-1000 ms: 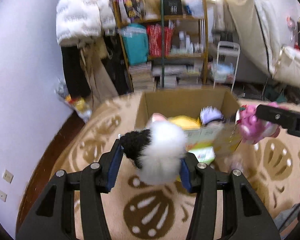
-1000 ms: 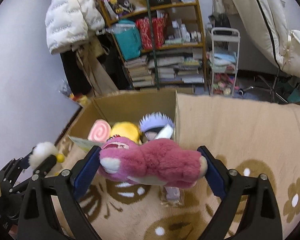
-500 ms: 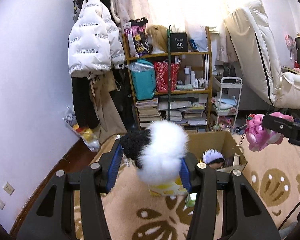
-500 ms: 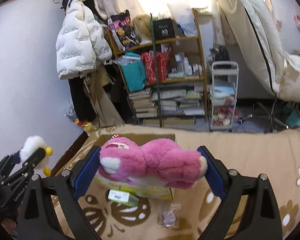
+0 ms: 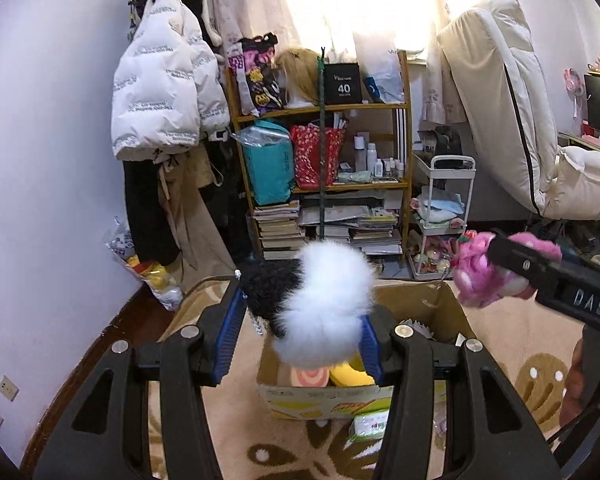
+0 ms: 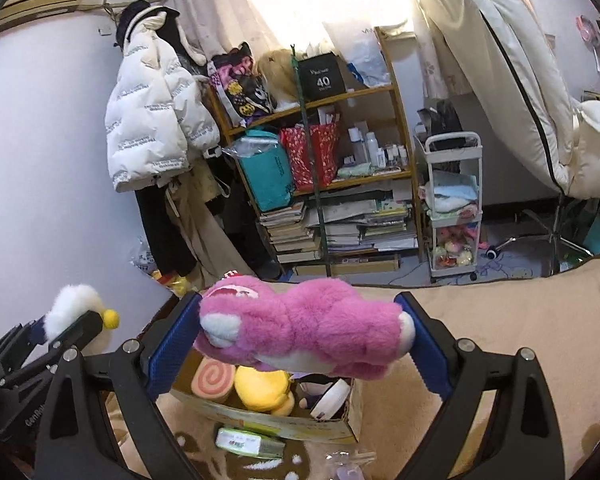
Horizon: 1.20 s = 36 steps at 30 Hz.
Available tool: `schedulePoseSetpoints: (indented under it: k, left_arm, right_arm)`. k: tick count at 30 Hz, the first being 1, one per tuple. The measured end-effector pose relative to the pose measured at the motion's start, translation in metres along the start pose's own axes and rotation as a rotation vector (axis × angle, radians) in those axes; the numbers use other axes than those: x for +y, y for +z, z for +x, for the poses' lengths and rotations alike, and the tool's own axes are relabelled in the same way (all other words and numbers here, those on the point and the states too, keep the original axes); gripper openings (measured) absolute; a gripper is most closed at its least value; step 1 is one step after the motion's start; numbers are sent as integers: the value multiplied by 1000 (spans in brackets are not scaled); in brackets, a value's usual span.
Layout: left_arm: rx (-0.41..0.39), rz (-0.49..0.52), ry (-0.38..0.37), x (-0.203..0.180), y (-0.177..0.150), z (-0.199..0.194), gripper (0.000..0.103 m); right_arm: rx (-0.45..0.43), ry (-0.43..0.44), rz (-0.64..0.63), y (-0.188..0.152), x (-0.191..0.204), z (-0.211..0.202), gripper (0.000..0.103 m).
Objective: Organize soft objects
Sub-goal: 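Lift the panda plush and pink bear up and carry both over the box, then open the left tool to drop the panda while the right tool drops the pink bear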
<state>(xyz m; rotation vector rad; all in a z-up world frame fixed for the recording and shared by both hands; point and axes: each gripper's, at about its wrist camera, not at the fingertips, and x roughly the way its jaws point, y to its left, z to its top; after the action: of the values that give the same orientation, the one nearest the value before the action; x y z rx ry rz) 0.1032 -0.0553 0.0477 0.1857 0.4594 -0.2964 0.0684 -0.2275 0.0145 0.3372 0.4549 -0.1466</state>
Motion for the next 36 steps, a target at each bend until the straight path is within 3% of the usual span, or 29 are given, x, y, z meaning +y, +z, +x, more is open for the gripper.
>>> schedulePoseSetpoints:
  k: [17, 24, 36]
  left_arm:
    - [167, -14, -39, -7, -39, 88, 51]
    - [194, 8, -47, -9, -47, 99, 53]
    - [210, -18, -47, -1, -52, 100, 57]
  right_arm:
    - [98, -2, -31, -22, -6, 50, 99]
    - [147, 21, -73, -35, 2, 67, 99]
    - [132, 24, -64, -34, 3, 64, 100]
